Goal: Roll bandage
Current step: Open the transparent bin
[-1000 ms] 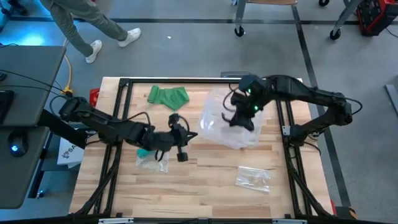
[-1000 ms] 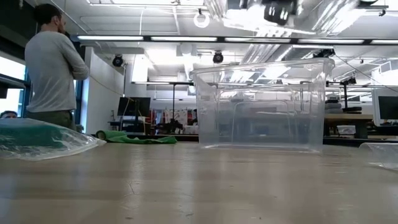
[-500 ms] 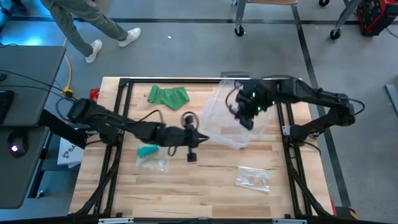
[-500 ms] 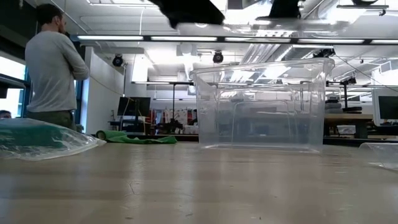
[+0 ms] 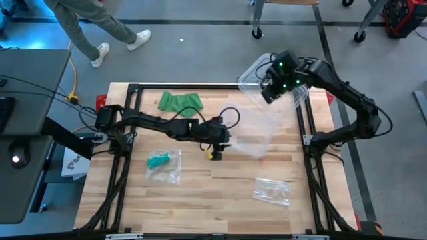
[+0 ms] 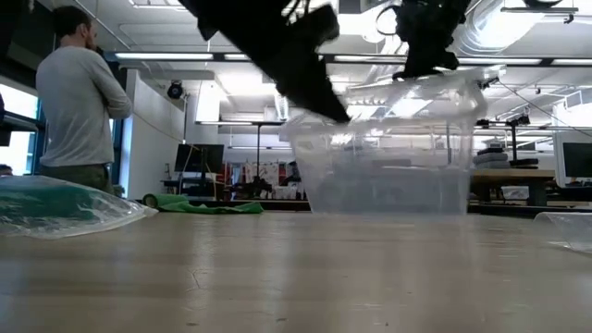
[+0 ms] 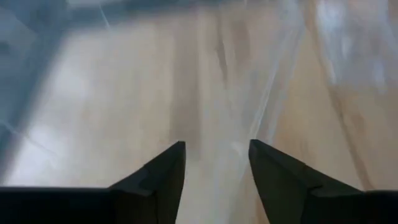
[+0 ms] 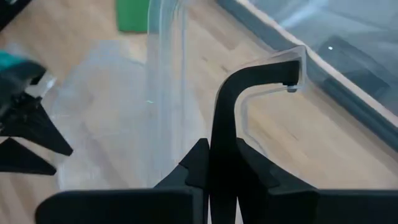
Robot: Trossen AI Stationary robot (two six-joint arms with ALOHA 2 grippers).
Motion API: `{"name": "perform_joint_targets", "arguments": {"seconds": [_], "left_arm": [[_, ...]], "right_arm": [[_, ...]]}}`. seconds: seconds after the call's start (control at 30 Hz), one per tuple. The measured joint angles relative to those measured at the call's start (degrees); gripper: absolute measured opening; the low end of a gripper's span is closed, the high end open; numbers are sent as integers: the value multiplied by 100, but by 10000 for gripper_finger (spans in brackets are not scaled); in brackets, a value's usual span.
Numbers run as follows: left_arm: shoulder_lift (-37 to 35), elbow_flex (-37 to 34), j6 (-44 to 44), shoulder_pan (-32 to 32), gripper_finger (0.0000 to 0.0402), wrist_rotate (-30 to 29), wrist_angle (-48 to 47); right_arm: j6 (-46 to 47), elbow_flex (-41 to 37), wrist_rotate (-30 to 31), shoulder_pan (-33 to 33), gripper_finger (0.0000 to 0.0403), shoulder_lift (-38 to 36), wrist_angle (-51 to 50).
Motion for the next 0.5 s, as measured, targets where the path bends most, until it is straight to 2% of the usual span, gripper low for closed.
{"name": "perform_joint_targets", "arguments": {"seconds": [0.2, 0.5], "left_arm": [[-145, 4, 4, -48, 167, 37, -187], [-362, 5, -174, -55, 163, -252, -396]], "right_arm": [[-143, 0, 29, -665, 36, 0, -25], [-354, -88, 186, -945, 36, 226, -300]]}}
